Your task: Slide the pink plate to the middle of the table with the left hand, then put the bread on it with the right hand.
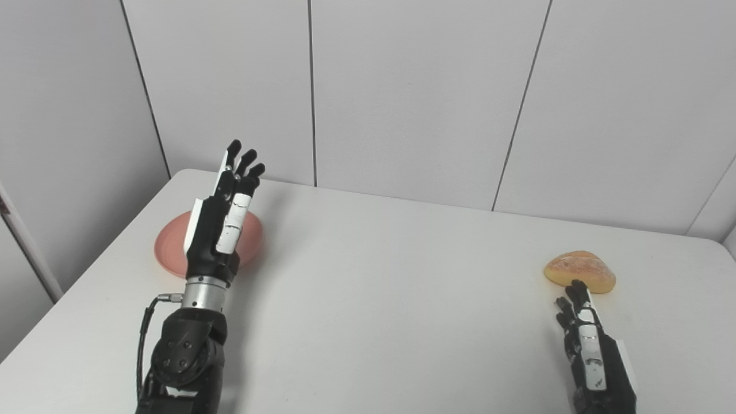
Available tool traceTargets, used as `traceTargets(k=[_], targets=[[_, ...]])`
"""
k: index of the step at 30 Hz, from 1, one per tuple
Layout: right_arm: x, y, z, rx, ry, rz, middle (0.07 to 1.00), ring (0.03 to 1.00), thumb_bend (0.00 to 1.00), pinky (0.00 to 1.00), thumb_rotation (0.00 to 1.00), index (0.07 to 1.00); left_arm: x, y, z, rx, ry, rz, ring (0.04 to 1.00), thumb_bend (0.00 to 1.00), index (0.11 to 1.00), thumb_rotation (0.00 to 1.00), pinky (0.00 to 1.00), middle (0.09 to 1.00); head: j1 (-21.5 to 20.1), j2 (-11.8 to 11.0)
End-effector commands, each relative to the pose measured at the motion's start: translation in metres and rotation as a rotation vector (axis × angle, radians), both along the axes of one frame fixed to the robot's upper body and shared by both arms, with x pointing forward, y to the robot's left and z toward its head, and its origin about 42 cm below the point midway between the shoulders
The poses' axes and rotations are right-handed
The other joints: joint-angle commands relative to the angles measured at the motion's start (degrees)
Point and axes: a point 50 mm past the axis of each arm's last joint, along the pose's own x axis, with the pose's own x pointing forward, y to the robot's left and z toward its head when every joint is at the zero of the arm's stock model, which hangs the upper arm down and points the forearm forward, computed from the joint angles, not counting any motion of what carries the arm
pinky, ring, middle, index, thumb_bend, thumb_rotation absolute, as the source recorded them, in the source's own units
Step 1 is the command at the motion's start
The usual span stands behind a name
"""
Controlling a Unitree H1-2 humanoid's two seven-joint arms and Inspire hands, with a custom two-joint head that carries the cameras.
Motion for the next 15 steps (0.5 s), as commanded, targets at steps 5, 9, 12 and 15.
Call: traceTargets(k=[5, 9, 12, 15], targets=[[-0.008, 0.001, -0.013, 0.004, 0.021, -0.004, 0.975, 0.969, 0.8, 1.0, 0.94, 0.971, 0.018, 0.044, 0.05, 0.12, -0.053, 0.053, 0.956, 0.92, 0.987, 0.85, 0.98, 0.981, 0.32, 0.08], [-0.008, 0.0, -0.012, -0.002, 0.024, -0.005, 0.971, 0.965, 0.79, 1.0, 0.95, 0.964, 0.025, 0.073, 0.06, 0.158, -0.07, 0.132, 0.938, 0.89, 0.974, 0.85, 0.94, 0.977, 0.84, 0.33], [-0.008, -0.001, -0.012, -0.003, 0.024, -0.003, 0.974, 0.969, 0.79, 1.0, 0.95, 0.971, 0.029, 0.09, 0.062, 0.145, -0.071, 0.178, 0.926, 0.88, 0.971, 0.85, 0.92, 0.963, 1.08, 0.37], [-0.009, -0.003, -0.011, -0.006, 0.026, -0.002, 0.979, 0.97, 0.79, 1.0, 0.95, 0.976, 0.033, 0.104, 0.061, 0.129, -0.065, 0.207, 0.906, 0.87, 0.956, 0.85, 0.89, 0.95, 1.43, 0.55]])
